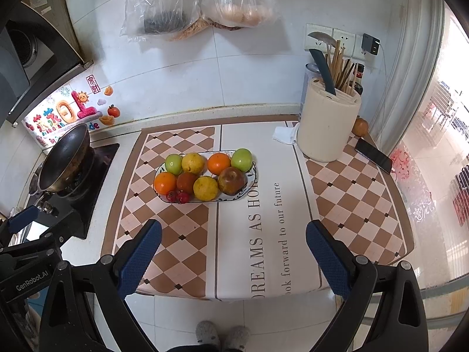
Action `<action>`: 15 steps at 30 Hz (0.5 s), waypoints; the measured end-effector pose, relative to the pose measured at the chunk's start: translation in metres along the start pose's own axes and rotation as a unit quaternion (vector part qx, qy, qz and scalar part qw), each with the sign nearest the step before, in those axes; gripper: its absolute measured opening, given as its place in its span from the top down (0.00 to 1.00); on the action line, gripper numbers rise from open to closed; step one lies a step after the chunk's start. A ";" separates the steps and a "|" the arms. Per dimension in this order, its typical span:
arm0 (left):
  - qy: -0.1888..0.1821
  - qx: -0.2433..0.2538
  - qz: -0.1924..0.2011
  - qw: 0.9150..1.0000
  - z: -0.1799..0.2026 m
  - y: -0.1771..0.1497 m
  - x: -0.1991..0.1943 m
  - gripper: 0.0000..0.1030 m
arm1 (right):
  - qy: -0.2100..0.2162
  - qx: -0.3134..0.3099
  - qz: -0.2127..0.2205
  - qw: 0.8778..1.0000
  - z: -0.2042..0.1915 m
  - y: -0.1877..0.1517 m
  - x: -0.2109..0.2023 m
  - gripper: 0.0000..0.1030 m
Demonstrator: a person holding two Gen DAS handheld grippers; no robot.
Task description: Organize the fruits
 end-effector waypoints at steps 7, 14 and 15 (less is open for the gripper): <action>-0.001 0.003 0.006 1.000 0.002 0.000 -0.003 0.01 | -0.001 -0.001 0.001 1.000 0.001 0.000 0.000 0.02; -0.004 0.009 0.019 1.000 0.005 0.000 -0.010 0.01 | -0.003 0.001 0.002 1.000 0.004 -0.001 -0.001 0.02; -0.005 0.009 0.020 1.000 0.005 0.001 -0.010 0.01 | -0.003 0.002 0.002 1.000 0.005 -0.001 -0.003 0.02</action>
Point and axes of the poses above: each gripper's, at about its wrist camera, not at the fingertips, and x roughly the way its jaws point, z to its right, y to its top, the point moved 2 cm from there along x, roughly the way its jaws point, and after that the axes turned 5 degrees about -z, right-handed, at the moved point
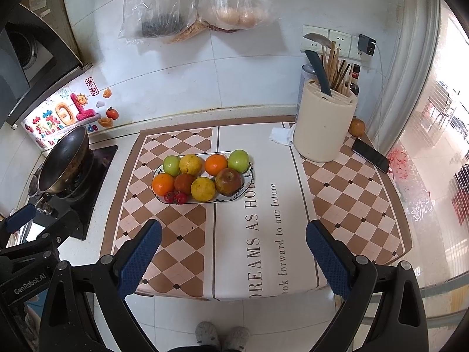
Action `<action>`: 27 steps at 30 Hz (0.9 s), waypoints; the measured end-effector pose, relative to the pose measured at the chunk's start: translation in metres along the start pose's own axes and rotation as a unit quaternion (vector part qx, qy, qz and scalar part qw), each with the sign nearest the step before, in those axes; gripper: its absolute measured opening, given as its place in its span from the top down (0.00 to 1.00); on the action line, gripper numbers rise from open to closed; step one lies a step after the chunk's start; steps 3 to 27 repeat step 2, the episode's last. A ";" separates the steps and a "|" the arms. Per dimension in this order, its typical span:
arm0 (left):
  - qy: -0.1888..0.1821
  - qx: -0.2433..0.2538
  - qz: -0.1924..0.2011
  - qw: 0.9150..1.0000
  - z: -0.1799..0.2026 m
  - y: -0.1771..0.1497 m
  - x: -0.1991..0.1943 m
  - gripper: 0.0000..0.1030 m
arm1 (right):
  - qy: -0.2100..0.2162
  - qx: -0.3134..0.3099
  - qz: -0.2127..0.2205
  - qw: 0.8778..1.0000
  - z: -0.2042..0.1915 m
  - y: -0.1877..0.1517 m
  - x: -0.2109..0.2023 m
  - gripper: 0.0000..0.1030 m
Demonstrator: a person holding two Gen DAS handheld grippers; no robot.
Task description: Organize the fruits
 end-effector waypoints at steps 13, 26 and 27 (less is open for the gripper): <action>0.000 0.001 0.001 1.000 0.000 0.000 0.000 0.01 | -0.001 0.000 0.000 1.000 0.001 0.000 -0.002 0.02; 0.000 0.001 0.001 1.000 0.000 0.000 0.000 0.01 | -0.001 0.000 0.000 1.000 0.001 0.000 -0.002 0.02; 0.000 0.001 0.001 1.000 0.000 0.000 0.000 0.01 | -0.001 0.000 0.000 1.000 0.001 0.000 -0.002 0.02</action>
Point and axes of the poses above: each gripper's, at about its wrist camera, not at the fingertips, and x roughly the way its jaws point, z to its right, y to its top, the point moved 2 cm from there along x, roughly the way its jaws point, and after that the axes turned 5 degrees about -z, right-handed, at the moved point
